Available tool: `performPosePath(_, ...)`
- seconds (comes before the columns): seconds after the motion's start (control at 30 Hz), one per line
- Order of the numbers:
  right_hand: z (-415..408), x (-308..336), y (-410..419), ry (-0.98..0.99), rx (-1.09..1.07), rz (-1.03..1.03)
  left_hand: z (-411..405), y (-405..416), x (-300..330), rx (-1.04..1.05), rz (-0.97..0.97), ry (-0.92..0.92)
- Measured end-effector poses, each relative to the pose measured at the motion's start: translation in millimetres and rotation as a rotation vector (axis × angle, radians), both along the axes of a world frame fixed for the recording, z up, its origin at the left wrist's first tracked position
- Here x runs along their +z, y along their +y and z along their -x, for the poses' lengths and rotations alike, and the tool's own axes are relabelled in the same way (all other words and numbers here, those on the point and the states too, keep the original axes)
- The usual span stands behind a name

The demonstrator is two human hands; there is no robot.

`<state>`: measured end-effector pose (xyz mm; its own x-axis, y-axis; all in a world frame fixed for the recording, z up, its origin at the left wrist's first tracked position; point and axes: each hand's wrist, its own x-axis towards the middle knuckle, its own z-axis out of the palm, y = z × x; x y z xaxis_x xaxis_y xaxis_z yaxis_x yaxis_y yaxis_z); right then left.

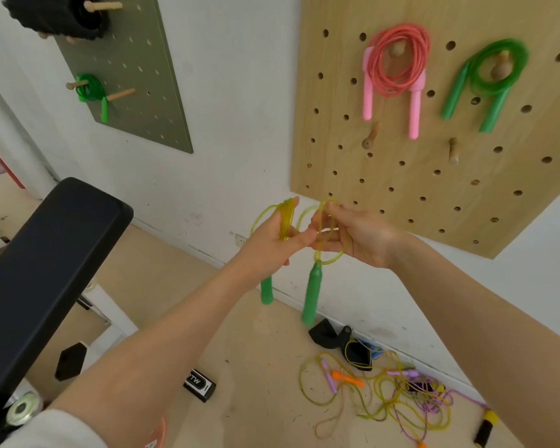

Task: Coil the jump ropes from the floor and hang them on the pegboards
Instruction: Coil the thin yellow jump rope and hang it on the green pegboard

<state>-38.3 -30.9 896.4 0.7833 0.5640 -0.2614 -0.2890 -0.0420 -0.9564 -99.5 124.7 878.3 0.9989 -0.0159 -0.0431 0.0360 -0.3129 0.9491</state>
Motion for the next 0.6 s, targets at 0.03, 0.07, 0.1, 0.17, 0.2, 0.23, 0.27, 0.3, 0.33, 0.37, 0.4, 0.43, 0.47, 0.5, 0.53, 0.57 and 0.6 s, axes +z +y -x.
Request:
performPosePath(0.03,0.1,0.9,0.6,-0.084,-0.004,0.107,0.7,-1.6,-0.7,0.012,0.042,0.013)
performPosePath(0.07,0.9,1.4,1.4,-0.146,-0.017,0.187,1.8,-3.6,-1.5,0.017,0.092,0.032)
performPosePath(0.1,1.8,2.1,3.0,-0.16,-0.035,0.214,2.4,-5.2,-3.5,0.022,0.144,0.053)
performPosePath(0.17,5.4,4.7,7.1,-0.13,-0.041,0.177,3.9,-7.1,-6.3,0.023,0.24,0.09)
performPosePath(0.2,7.3,5.9,8.9,-0.122,-0.048,0.163,5.0,-7.2,-7.0,0.016,0.265,0.1)
performPosePath(0.23,9.0,6.9,10.3,-0.111,-0.065,0.15,5.5,-6.6,-8.0,0.004,0.261,0.103)
performPosePath(0.27,10.4,7.9,11.2,-0.091,-0.09,0.125,6.9,-6.3,-8.0,-0.003,0.248,0.097)
performPosePath(0.3,11.0,7.7,11.2,-0.056,-0.118,0.085,7.5,-5.7,-8.4,0.008,0.233,0.079)
performPosePath(0.33,11.2,7.2,10.9,-0.006,-0.146,0.022,7.3,-5.0,-8.6,0.043,0.24,0.06)
performPosePath(0.37,11.0,5.9,10.0,0.043,-0.171,-0.053,6.4,-3.8,-9.1,0.099,0.254,0.032)
performPosePath(0.4,10.7,4.1,8.9,0.08,-0.204,-0.112,4.5,-2.0,-9.5,0.168,0.279,0.007)
performPosePath(0.43,10.3,1.4,7.7,0.086,-0.244,-0.122,2.0,0.3,-10.0,0.231,0.314,-0.013)
performPosePath(0.47,10.3,-2.1,6.3,0.065,-0.273,-0.076,-0.3,2.3,-10.1,0.276,0.364,-0.028)
performPosePath(0.5,11.2,-5.5,5.4,0.038,-0.27,-0.001,-1.8,3.3,-9.9,0.298,0.417,-0.042)
performPosePath(0.53,13.1,-8.0,5.3,0.025,-0.236,0.071,-2.3,3.2,-9.0,0.301,0.474,-0.053)
performPosePath(0.57,15.0,-10.5,6.1,0.028,-0.183,0.125,-3.2,1.9,-8.2,0.297,0.519,-0.068)
performPosePath(0.6,17.6,-11.6,7.7,0.031,-0.134,0.175,-3.6,0.2,-7.5,0.297,0.546,-0.087)
